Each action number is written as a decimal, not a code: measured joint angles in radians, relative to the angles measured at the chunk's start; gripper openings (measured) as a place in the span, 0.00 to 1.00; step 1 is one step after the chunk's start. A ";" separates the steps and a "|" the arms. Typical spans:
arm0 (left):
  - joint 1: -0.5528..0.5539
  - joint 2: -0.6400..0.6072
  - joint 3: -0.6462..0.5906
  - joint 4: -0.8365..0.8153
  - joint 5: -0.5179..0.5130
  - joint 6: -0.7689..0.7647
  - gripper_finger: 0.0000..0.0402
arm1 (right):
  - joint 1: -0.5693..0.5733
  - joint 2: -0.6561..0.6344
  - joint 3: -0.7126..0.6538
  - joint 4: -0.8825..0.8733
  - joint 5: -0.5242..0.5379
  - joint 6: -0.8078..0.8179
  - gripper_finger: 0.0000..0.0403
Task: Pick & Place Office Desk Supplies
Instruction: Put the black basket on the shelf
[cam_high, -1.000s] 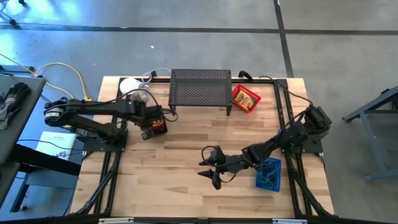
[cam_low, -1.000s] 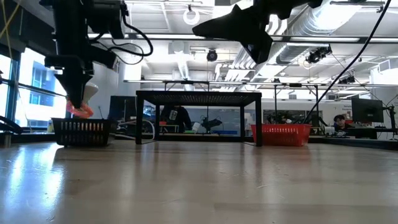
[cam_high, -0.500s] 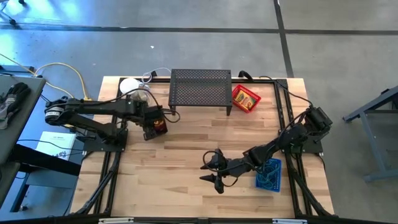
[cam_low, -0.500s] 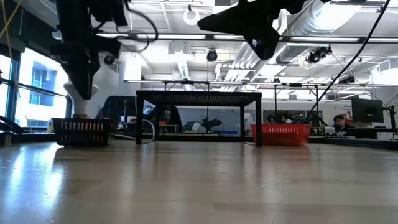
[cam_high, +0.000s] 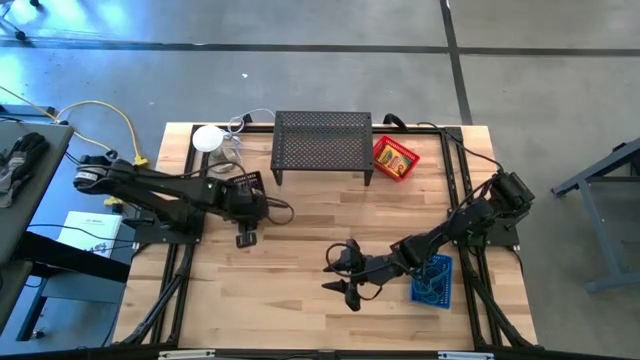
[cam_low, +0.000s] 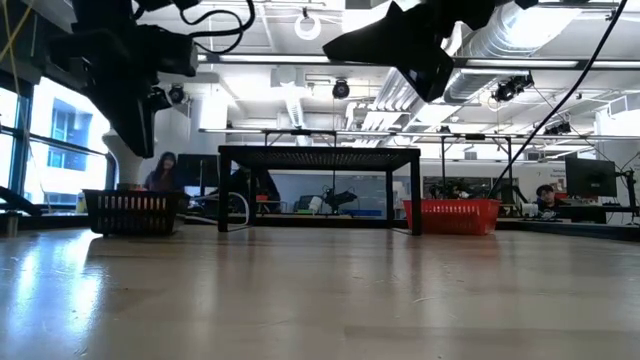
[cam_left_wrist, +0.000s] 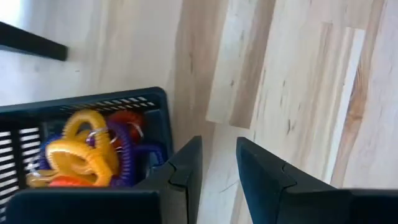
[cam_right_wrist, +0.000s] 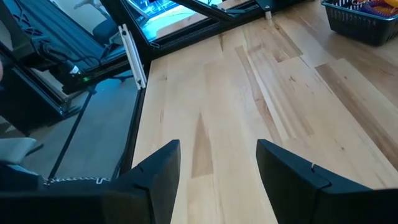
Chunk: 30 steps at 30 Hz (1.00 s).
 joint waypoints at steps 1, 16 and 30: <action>-0.009 0.005 0.000 0.003 0.000 -0.002 0.23 | 0.002 0.000 0.000 -0.002 0.000 0.000 0.49; -0.060 0.086 -0.002 0.035 -0.084 -0.005 0.23 | 0.047 0.000 0.000 -0.008 0.034 -0.025 0.49; -0.059 0.167 -0.002 0.034 -0.215 0.049 0.23 | 0.054 0.000 0.000 -0.015 0.034 -0.026 0.49</action>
